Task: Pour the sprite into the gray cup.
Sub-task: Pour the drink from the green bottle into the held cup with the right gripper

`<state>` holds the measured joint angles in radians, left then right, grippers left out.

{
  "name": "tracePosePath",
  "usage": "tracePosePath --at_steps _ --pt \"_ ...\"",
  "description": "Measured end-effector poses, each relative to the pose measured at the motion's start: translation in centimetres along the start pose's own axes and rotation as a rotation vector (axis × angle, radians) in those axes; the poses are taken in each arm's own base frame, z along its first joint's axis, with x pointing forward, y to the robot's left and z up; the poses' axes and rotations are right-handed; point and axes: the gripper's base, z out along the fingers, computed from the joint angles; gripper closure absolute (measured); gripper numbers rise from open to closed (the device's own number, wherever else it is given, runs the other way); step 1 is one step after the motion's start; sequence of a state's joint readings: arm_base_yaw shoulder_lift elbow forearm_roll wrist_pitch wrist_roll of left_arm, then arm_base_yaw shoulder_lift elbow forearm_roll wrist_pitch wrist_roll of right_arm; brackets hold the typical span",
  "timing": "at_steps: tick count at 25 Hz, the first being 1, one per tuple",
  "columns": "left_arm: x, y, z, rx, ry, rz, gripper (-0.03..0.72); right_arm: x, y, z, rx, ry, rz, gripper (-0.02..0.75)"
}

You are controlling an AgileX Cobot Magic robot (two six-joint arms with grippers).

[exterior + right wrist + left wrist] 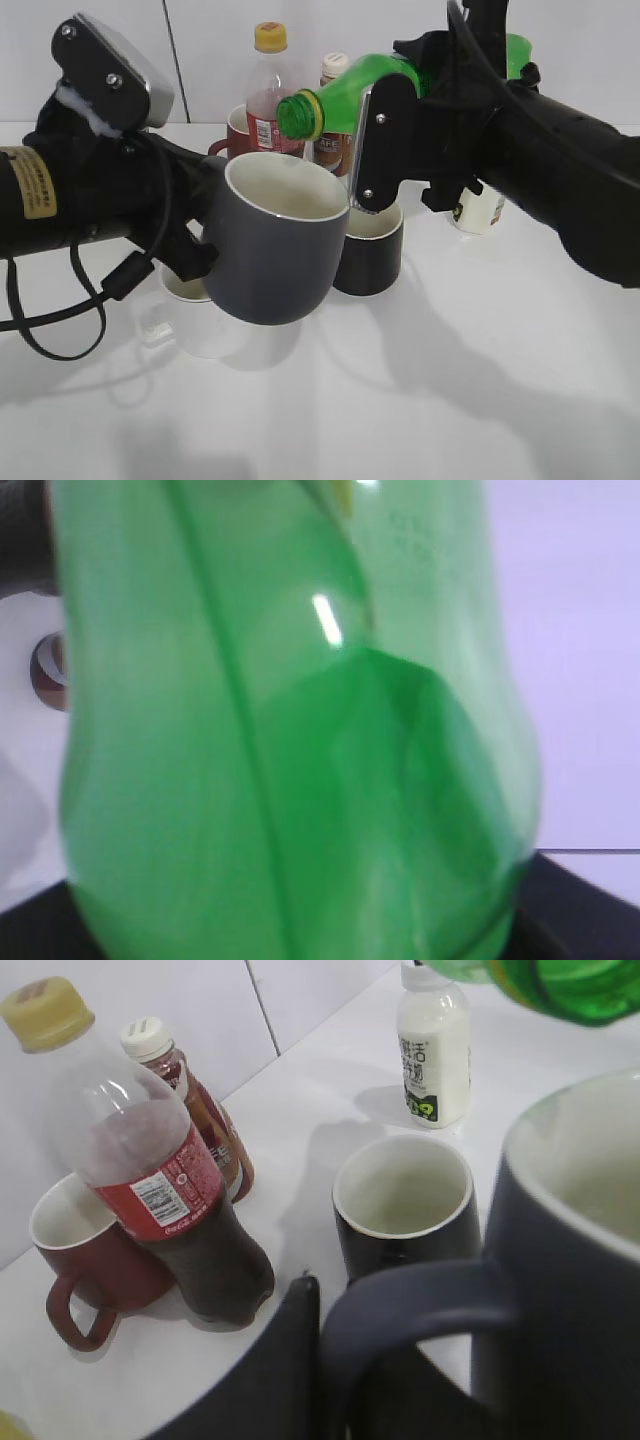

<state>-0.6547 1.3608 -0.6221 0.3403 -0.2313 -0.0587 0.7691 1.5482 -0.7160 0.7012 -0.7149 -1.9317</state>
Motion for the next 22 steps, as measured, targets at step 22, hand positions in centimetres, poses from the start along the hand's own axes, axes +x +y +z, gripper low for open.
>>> tracePosePath --at_steps 22 --pt "0.00 0.00 0.00 0.000 0.000 0.000 0.643 -0.10 -0.04 0.00 0.004 -0.011 -0.045 0.323"
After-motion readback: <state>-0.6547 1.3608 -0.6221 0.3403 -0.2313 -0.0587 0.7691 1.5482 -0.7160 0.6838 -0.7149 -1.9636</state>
